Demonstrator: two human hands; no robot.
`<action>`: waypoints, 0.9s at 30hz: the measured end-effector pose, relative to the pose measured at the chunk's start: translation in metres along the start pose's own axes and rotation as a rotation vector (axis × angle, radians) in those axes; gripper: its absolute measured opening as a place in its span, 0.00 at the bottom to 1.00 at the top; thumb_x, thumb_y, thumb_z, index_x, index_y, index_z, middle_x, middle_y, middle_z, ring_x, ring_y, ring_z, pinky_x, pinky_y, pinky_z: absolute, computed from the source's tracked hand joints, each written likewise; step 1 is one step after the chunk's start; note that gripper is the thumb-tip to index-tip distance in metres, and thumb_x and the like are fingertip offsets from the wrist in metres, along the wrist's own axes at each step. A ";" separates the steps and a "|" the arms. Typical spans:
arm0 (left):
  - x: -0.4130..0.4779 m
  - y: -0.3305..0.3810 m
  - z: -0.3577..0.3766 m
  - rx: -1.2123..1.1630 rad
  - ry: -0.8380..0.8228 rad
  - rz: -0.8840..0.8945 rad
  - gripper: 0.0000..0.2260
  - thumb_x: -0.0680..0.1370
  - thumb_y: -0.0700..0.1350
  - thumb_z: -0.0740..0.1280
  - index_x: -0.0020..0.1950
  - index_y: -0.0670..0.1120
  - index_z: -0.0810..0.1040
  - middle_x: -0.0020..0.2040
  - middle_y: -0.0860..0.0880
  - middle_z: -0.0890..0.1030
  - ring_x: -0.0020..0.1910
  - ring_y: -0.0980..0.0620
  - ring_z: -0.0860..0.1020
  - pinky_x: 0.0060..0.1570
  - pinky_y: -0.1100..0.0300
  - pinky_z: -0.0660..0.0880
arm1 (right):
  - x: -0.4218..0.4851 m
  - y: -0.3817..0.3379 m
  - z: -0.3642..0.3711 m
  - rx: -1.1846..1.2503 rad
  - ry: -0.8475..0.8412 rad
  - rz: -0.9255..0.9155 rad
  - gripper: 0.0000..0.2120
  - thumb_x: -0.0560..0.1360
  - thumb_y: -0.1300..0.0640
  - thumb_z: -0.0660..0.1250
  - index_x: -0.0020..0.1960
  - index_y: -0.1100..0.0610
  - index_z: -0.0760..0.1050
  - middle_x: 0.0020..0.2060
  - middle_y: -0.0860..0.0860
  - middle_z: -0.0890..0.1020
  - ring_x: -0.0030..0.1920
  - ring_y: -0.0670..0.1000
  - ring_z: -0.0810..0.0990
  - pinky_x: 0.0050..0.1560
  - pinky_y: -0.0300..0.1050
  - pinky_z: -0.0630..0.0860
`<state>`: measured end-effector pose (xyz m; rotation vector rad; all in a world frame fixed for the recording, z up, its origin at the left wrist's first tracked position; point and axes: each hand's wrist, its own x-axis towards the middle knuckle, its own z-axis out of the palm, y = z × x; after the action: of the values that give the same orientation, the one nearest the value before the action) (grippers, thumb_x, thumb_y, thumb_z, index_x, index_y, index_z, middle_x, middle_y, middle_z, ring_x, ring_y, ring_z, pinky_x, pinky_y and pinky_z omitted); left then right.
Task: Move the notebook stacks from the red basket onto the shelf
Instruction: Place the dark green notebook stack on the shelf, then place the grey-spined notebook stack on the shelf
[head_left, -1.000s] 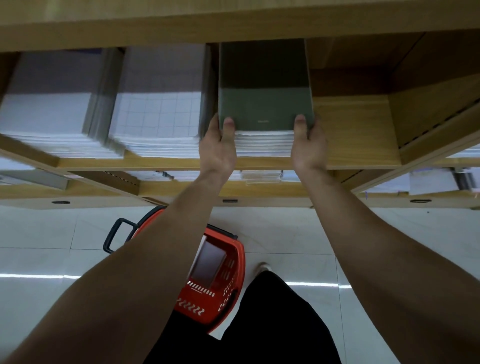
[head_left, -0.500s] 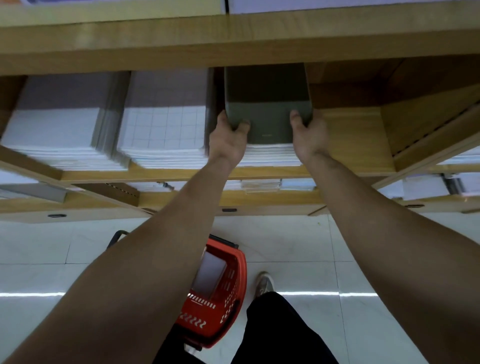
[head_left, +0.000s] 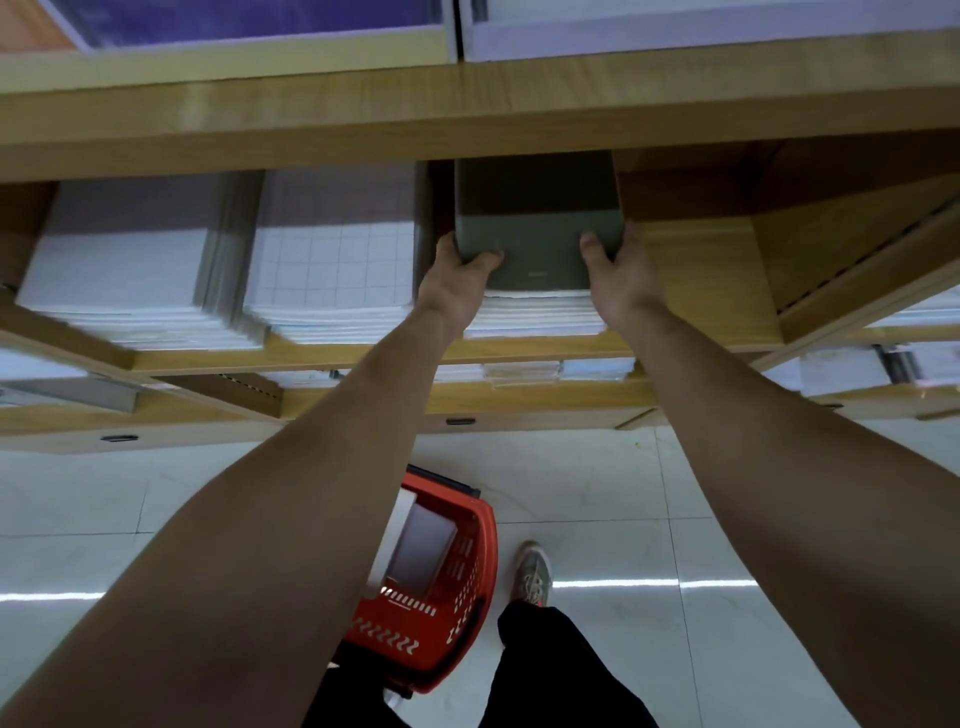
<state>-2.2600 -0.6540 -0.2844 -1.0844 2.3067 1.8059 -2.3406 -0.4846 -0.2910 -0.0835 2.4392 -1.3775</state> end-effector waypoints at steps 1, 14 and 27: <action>-0.006 0.001 -0.004 0.003 -0.020 0.000 0.23 0.80 0.55 0.65 0.73 0.50 0.68 0.59 0.51 0.77 0.61 0.47 0.75 0.64 0.52 0.70 | -0.007 0.001 -0.001 -0.005 0.020 0.004 0.21 0.83 0.46 0.60 0.73 0.53 0.65 0.65 0.53 0.78 0.65 0.57 0.76 0.60 0.47 0.74; -0.118 -0.272 -0.153 0.889 -0.366 -0.200 0.24 0.80 0.58 0.62 0.71 0.46 0.71 0.67 0.44 0.77 0.63 0.44 0.76 0.56 0.55 0.72 | -0.231 0.142 0.126 -0.608 -0.284 0.333 0.31 0.79 0.39 0.63 0.75 0.55 0.65 0.70 0.57 0.71 0.67 0.60 0.73 0.61 0.57 0.75; -0.078 -0.543 -0.224 0.907 -0.411 -0.343 0.32 0.76 0.65 0.62 0.75 0.52 0.61 0.64 0.46 0.77 0.57 0.41 0.79 0.57 0.45 0.77 | -0.286 0.281 0.400 -0.607 -0.435 0.401 0.32 0.78 0.41 0.65 0.77 0.54 0.62 0.72 0.57 0.70 0.68 0.61 0.74 0.62 0.58 0.76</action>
<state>-1.8296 -0.8567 -0.6384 -0.7698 2.1023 0.6255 -1.9126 -0.6031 -0.6423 -0.0296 2.2427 -0.3757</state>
